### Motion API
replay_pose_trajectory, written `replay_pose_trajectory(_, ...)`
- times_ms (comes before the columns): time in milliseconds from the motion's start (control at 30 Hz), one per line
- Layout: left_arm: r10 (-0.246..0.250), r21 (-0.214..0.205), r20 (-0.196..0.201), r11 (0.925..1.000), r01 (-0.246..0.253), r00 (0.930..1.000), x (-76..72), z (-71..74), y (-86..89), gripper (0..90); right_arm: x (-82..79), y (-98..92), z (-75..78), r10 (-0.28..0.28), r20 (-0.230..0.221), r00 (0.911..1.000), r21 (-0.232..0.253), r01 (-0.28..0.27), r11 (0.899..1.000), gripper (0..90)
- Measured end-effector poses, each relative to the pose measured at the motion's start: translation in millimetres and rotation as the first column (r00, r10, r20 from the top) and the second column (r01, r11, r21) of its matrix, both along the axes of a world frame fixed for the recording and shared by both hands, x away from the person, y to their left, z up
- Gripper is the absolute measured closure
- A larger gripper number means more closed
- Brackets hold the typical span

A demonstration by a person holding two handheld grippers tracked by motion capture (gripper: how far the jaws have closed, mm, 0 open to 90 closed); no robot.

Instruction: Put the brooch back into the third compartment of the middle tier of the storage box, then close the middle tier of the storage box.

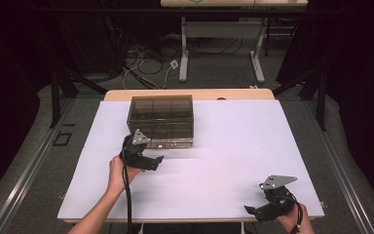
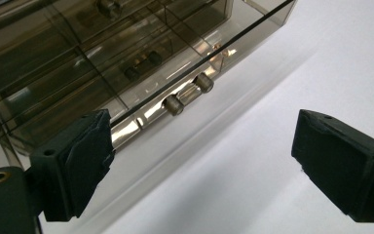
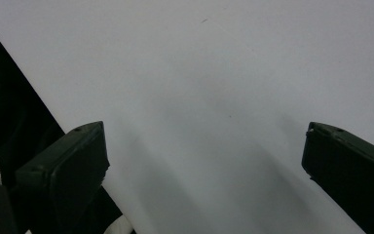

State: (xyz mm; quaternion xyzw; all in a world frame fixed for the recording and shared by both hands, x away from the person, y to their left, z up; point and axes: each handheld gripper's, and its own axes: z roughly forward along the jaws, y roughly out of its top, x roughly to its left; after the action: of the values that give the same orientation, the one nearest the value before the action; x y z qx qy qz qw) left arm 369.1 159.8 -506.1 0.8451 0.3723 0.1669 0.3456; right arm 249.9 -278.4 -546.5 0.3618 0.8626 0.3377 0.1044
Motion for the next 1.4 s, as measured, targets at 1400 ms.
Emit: replay_pose_trajectory(1400,0.026,0.026,-0.054,0.9994,-0.025,0.9982,-4.3,-14.1,17.9,16.4,0.0,0.7,0.3,0.012,-0.001,0.9999,-0.001,-0.012,1.000,2.2)
